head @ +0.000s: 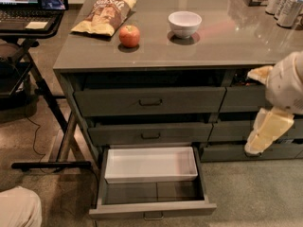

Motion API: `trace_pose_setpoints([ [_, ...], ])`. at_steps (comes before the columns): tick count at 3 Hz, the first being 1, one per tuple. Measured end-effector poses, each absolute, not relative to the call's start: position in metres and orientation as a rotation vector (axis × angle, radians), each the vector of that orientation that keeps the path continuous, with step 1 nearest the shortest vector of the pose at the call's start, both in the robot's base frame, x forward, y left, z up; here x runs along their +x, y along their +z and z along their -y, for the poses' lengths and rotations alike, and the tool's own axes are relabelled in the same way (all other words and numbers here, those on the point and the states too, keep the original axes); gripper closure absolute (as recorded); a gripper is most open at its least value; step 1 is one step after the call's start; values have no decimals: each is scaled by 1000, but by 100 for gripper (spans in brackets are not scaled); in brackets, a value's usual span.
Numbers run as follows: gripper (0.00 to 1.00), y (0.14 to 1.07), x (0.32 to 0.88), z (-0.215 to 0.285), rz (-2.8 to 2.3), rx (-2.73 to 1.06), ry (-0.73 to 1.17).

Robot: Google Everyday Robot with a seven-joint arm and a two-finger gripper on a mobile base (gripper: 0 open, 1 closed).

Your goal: Close bottom drawer

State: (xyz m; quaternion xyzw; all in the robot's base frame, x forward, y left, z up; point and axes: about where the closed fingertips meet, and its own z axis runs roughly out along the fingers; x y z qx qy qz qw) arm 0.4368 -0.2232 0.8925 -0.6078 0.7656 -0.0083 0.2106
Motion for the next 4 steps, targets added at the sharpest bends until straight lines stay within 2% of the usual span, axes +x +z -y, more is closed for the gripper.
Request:
trace_pose_setpoints([
  [3, 0, 683, 434, 207, -2008, -1675, 236],
  [4, 0, 681, 434, 206, -2005, -1680, 237],
])
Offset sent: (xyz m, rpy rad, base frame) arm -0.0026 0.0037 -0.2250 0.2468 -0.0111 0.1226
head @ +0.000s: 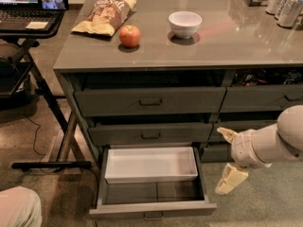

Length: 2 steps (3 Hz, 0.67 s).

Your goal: Close bottom drawer

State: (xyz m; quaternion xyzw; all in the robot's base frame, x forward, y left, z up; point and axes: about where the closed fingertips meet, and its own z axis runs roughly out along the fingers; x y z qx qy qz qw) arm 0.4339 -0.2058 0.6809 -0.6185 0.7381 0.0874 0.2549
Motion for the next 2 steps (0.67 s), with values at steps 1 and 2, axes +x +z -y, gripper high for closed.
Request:
trace_pose_setpoints([
  [1, 0, 640, 439, 213, -2009, -1688, 294],
  [2, 0, 561, 441, 226, -1993, -1690, 373],
])
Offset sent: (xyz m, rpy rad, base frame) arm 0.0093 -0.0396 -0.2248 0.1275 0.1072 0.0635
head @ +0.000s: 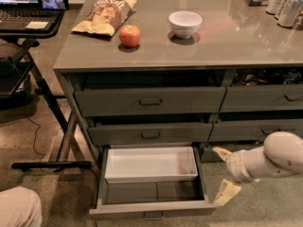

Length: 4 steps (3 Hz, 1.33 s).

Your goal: Close bottom drawer

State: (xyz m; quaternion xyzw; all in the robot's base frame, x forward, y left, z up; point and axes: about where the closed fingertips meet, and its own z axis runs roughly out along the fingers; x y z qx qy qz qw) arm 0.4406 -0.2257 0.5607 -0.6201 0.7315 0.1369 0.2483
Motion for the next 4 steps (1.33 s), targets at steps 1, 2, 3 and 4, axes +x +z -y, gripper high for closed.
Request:
trace_pose_setpoints([
  [1, 0, 485, 439, 233, -1975, -1716, 448],
  [2, 0, 426, 428, 223, -1923, -1762, 508],
  [3, 0, 363, 413, 208, -1914, -1777, 536],
  [4, 0, 363, 413, 208, -1914, -1777, 537],
])
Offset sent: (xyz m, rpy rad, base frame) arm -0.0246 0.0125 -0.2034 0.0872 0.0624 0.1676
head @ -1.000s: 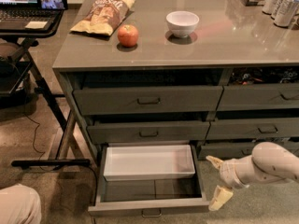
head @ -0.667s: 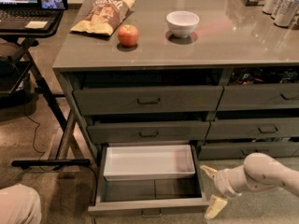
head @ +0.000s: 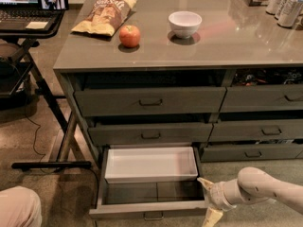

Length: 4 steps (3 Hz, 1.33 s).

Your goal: Close bottom drawer

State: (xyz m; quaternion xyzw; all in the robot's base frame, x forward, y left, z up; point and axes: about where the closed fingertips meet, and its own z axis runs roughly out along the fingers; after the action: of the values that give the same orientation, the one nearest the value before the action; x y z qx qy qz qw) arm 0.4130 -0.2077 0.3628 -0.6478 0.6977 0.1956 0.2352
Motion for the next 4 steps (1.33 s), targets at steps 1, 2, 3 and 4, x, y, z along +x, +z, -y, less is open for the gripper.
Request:
trace_pose_setpoints([
  [1, 0, 343, 414, 209, -1930, -1776, 568],
  [2, 19, 300, 412, 221, -1988, -1728, 610],
  [3, 42, 250, 410, 229, -2041, -1662, 641],
  [4, 65, 209, 405, 234, -2073, -1601, 678],
])
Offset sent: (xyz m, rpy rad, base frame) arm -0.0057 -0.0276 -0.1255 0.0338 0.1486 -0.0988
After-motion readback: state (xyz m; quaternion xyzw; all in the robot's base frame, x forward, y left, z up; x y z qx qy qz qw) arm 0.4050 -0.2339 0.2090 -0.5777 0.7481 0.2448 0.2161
